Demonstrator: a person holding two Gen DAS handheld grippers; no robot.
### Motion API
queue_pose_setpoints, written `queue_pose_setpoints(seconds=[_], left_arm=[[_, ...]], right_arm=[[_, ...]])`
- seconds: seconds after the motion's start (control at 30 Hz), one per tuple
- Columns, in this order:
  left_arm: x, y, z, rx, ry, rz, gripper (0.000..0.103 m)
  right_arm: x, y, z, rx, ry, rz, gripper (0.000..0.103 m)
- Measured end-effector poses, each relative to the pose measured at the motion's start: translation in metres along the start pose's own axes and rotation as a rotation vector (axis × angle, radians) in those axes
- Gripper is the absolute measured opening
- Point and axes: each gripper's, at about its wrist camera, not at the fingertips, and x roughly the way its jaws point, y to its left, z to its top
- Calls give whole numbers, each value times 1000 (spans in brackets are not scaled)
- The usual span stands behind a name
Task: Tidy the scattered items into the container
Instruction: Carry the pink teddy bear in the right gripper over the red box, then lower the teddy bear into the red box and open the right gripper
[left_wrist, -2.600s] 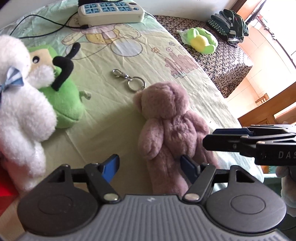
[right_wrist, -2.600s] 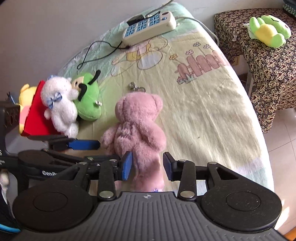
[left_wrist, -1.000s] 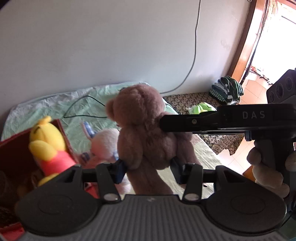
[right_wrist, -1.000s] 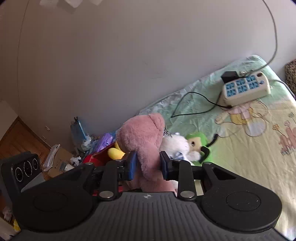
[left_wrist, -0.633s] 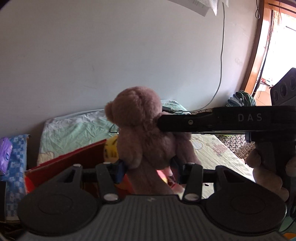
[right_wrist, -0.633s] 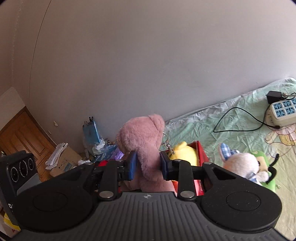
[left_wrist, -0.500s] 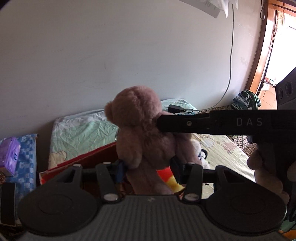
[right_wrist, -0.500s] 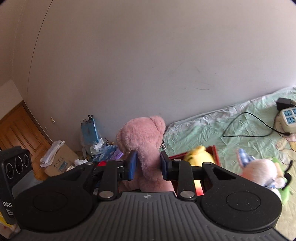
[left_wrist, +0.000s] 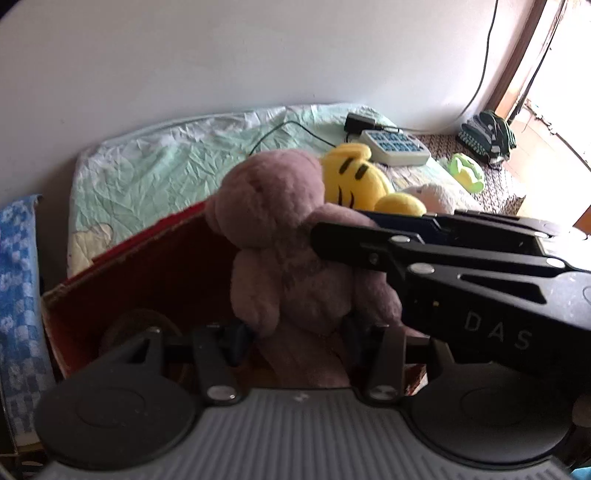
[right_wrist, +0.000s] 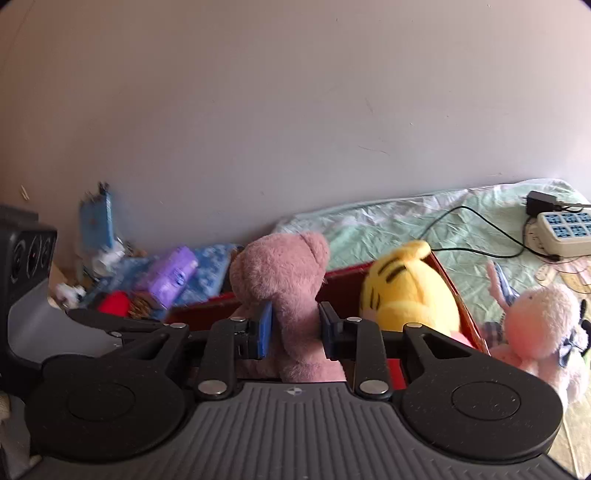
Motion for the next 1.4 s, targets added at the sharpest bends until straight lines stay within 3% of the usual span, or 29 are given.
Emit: queue_pose_setpoints(seconds=[0.17,0.27,0.5,0.57,0.67,0.8,1.13,1.23,1.3,1.4], left_arm=[[34,5,-5,17,129,-56,49],[50,7,-7,20,190,-43,49],[66,-5,0,65,295,-35,50],[72,-3,3,54,329,-55,54],[83,-1,5,26,381,-70,58],[81,-1,5,13,375,-92,58],[84,3,5,-33,411,-116,66],[73,6,5,-20,386,-89,76],[64,8,5,-16,364,-98,89],[50,5,3,1,337,-109,90]], right_arm=[[17,0,-2,-71,84,-92,22],[26,-8,-8,-58,131,-113,22],[32,-17,-8,-49,132,-115,21],[32,-18,-5,-69,124,-118,19],[35,-25,0,-106,126,-132,5],[35,-32,2,-79,142,-115,5],[9,-21,-1,14,79,-23,12],[5,-19,-3,11,88,-39,13],[4,-21,-4,22,91,-44,13],[3,-25,-7,43,96,-38,13]])
